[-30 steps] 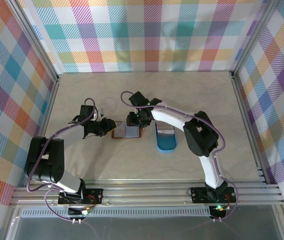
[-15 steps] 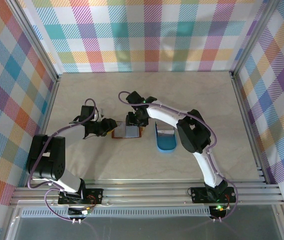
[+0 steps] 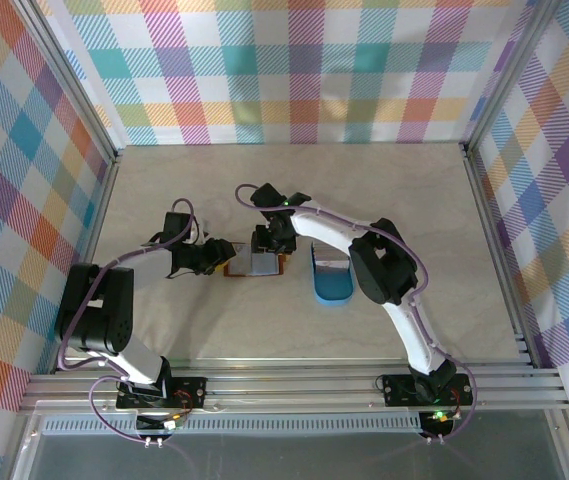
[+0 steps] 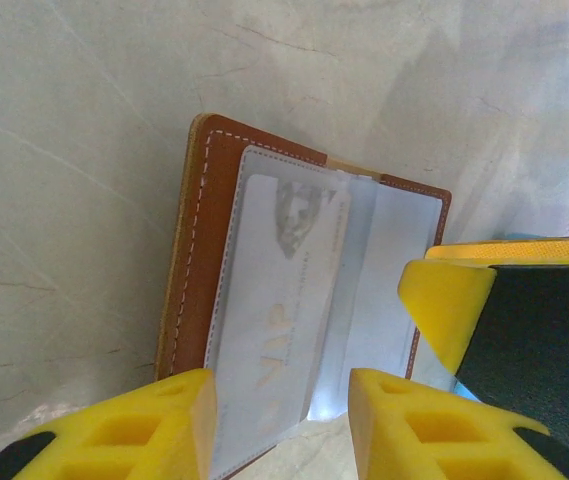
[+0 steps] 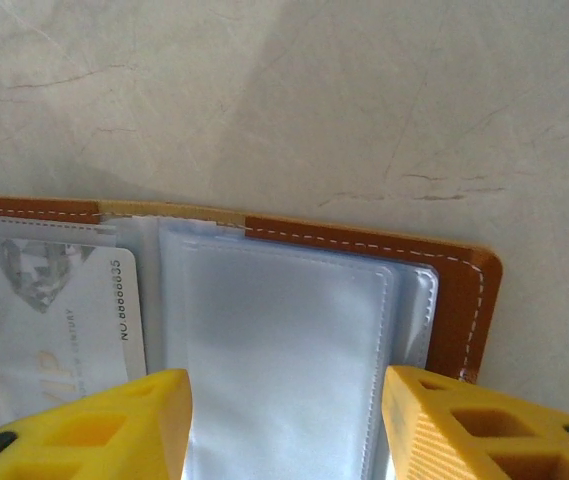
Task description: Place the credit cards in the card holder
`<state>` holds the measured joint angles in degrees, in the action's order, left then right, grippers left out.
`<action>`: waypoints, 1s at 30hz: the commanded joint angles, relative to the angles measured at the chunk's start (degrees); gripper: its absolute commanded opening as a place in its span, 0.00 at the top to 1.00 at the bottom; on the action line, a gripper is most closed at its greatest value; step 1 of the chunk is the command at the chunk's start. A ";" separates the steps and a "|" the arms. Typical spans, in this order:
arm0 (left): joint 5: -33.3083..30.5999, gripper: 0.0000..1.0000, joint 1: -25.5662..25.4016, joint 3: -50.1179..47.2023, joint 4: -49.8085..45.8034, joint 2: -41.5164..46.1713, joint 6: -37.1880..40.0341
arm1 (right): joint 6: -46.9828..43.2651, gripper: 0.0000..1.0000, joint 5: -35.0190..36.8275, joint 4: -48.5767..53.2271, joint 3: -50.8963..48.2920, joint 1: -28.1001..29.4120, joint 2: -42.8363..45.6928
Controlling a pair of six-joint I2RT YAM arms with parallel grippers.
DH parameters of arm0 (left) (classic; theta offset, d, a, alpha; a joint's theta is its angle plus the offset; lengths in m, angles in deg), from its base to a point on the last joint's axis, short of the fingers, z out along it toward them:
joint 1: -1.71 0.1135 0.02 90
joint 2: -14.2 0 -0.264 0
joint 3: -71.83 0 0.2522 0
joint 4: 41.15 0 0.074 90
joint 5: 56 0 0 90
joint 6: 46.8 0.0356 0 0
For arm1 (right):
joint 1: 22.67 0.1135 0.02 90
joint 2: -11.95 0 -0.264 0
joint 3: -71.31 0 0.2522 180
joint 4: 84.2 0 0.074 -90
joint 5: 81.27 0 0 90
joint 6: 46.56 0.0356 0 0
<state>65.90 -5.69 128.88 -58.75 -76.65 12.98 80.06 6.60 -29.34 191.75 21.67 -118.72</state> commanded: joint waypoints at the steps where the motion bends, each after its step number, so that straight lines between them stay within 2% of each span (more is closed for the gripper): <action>1: 0.18 0.60 0.21 0.08 1.35 -0.73 0.65 | 0.50 0.47 -0.51 1.26 1.96 0.58 -1.16; 30: -0.17 0.61 0.43 0.30 0.33 -0.47 1.56 | 0.92 0.49 -1.55 -1.05 1.26 1.54 0.67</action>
<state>65.88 -5.64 128.88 -58.77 -77.15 13.42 80.23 5.68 -30.08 192.45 22.74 -118.78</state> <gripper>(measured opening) 0.389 0.513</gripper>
